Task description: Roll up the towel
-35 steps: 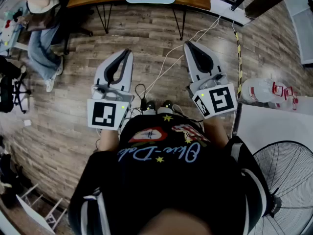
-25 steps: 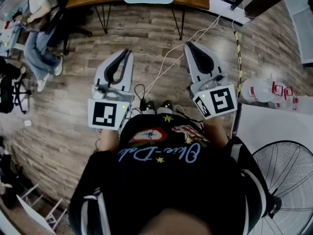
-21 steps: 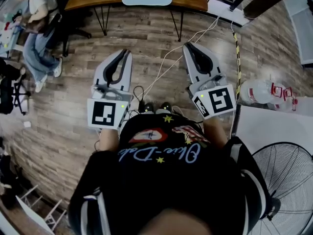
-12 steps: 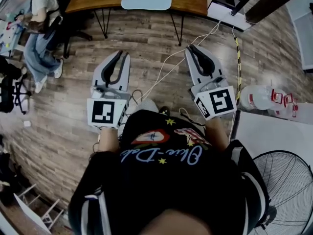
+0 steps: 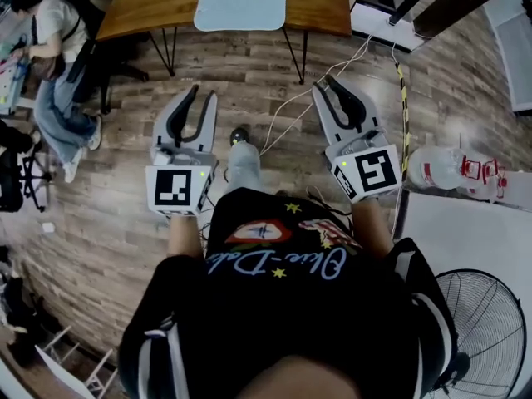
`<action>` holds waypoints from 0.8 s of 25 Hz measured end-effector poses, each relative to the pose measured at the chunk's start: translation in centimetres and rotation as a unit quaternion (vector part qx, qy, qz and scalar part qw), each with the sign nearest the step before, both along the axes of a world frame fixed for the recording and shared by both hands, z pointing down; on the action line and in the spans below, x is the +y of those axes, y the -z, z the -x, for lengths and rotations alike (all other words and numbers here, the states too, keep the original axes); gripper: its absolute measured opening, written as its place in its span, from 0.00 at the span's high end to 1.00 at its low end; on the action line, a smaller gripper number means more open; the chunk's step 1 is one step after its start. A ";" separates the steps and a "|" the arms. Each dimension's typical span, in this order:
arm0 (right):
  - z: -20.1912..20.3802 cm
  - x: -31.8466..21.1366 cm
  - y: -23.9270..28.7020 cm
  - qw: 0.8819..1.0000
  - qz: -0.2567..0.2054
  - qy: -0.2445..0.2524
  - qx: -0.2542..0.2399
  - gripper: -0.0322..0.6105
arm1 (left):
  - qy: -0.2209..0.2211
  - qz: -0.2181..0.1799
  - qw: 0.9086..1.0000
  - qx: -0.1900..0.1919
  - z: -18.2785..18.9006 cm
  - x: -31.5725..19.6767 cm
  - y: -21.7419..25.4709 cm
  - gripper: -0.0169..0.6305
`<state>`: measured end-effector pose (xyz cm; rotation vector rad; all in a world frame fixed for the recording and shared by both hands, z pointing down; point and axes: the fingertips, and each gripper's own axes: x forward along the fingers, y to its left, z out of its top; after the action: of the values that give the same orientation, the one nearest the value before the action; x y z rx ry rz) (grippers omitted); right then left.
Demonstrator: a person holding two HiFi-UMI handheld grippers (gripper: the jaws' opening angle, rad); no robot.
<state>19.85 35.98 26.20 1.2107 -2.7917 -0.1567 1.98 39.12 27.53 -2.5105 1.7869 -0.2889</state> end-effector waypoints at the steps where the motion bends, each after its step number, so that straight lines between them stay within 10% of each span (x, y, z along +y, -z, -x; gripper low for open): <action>1: 0.4 -1.0 -0.3 1.000 0.001 -0.002 0.004 0.86 | -0.001 0.000 1.000 -0.007 0.5 -1.2 -0.3 0.85; 20: 8.4 -19.4 -12.2 0.971 0.041 -0.024 0.236 0.73 | 0.005 0.106 0.983 -0.151 12.4 -21.7 -12.5 0.67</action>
<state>11.45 16.54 38.42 1.0544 -2.3332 -0.2803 -10.41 17.43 40.04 -2.4208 1.7271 -0.8529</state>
